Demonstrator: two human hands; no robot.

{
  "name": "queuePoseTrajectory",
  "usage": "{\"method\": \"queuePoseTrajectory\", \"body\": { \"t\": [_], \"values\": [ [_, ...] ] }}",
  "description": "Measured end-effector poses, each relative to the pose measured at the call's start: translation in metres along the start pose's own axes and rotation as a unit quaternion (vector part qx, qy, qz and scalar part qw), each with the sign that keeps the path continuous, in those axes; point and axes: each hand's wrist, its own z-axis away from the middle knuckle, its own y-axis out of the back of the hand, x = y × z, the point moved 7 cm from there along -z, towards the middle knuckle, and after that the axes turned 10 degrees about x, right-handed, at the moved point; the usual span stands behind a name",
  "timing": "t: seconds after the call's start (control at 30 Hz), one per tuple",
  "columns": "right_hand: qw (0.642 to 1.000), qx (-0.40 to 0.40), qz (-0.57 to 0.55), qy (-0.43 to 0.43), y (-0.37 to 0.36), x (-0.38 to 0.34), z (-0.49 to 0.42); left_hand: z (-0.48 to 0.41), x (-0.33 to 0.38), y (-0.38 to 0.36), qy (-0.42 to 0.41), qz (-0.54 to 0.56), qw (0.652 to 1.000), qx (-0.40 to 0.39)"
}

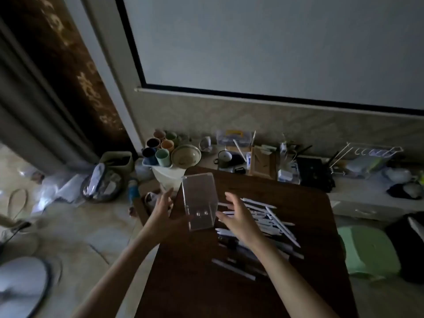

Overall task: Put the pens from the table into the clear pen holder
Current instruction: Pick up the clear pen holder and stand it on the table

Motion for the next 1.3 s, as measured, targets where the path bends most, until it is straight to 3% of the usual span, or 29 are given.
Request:
{"method": "queuePoseTrajectory", "body": {
  "t": [0.1, 0.2, 0.3, 0.5, 0.6, 0.67, 0.77, 0.9, 1.13, 1.3],
  "values": [
    [0.999, -0.016, -0.02, -0.043, -0.029, 0.013, -0.008, 0.0, -0.027, -0.025, 0.037, -0.011, 0.999, -0.038],
    [0.999, -0.003, -0.032, -0.032, -0.049, 0.025, -0.008, -0.003, -0.056, -0.051, 0.069, -0.02, 0.997, -0.023],
    [0.997, 0.047, -0.049, -0.023, -0.052, 0.029, -0.012, -0.012, -0.063, -0.062, 0.088, 0.063, 0.994, -0.009],
    [0.997, 0.068, -0.028, 0.005, -0.052, 0.036, 0.002, -0.016, -0.063, -0.071, 0.116, 0.109, 0.987, 0.003],
    [0.995, 0.084, -0.023, 0.04, -0.055, 0.038, 0.003, -0.017, -0.059, -0.067, 0.082, 0.061, 0.995, -0.008],
    [0.991, 0.101, -0.026, 0.079, -0.059, 0.043, 0.003, -0.018, -0.056, -0.069, 0.013, 0.019, 1.0, 0.004],
    [0.976, 0.133, -0.015, 0.174, -0.065, 0.051, 0.004, -0.015, -0.058, -0.081, -0.059, 0.073, 0.995, -0.008],
    [0.939, 0.181, -0.022, 0.292, -0.063, 0.055, 0.014, -0.015, -0.074, -0.088, -0.087, 0.157, 0.984, 0.013],
    [0.869, 0.232, -0.07, 0.431, -0.043, 0.018, 0.027, -0.01, -0.067, -0.088, -0.173, 0.184, 0.967, 0.036],
    [0.852, 0.293, -0.069, 0.429, -0.02, -0.013, 0.009, 0.002, -0.067, -0.089, -0.147, 0.198, 0.968, 0.044]
  ]
}}
